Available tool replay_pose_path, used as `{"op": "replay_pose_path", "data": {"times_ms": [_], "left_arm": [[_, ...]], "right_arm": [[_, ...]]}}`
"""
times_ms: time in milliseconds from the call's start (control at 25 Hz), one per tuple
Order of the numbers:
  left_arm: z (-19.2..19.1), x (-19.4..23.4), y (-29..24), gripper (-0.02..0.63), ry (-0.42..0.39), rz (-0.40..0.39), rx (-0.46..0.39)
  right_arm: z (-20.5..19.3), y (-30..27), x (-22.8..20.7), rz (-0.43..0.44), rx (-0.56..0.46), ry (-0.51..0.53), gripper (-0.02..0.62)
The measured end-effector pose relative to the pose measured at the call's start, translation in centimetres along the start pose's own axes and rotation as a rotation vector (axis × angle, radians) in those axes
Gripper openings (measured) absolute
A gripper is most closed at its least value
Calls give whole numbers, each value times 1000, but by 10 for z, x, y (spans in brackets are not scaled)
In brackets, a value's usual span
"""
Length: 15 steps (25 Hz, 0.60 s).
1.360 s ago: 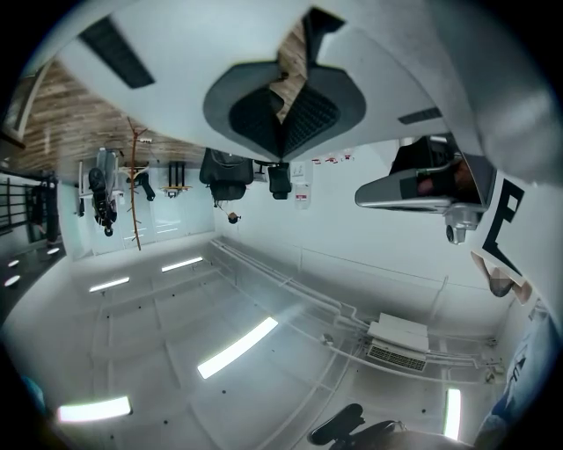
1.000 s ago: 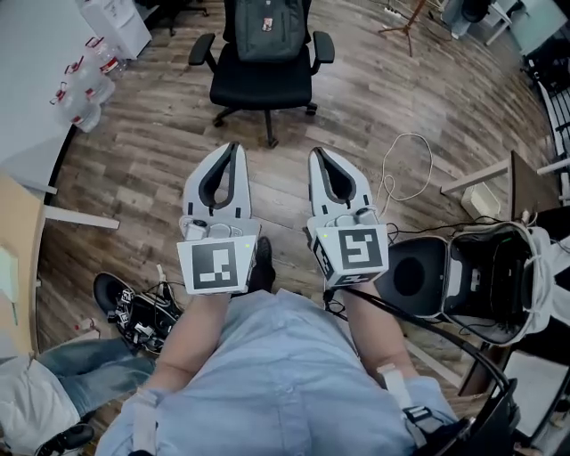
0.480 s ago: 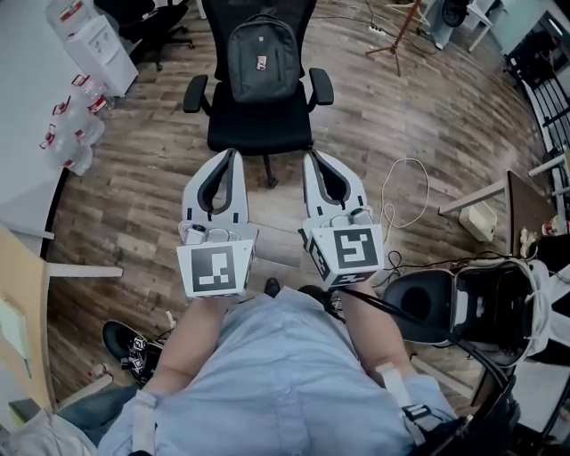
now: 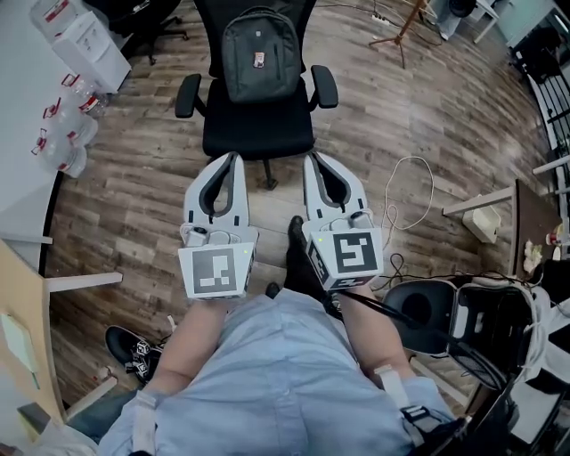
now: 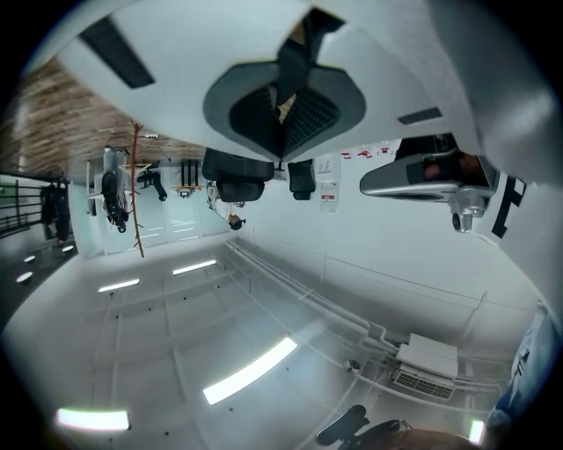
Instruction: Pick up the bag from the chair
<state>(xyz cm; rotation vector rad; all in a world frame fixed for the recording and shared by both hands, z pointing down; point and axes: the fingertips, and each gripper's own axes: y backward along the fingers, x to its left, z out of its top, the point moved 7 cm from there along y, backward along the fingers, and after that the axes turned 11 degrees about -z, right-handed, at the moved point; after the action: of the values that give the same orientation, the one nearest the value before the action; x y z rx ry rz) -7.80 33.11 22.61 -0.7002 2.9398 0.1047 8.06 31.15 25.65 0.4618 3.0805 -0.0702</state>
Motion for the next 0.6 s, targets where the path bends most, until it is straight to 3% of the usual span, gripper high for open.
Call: {"op": "replay_pose_path", "data": {"times_ms": [600], "left_arm": [[-26, 51, -190, 2, -19, 33, 84]], "right_arm": [[-7, -186, -94, 35, 40, -41, 2]]}}
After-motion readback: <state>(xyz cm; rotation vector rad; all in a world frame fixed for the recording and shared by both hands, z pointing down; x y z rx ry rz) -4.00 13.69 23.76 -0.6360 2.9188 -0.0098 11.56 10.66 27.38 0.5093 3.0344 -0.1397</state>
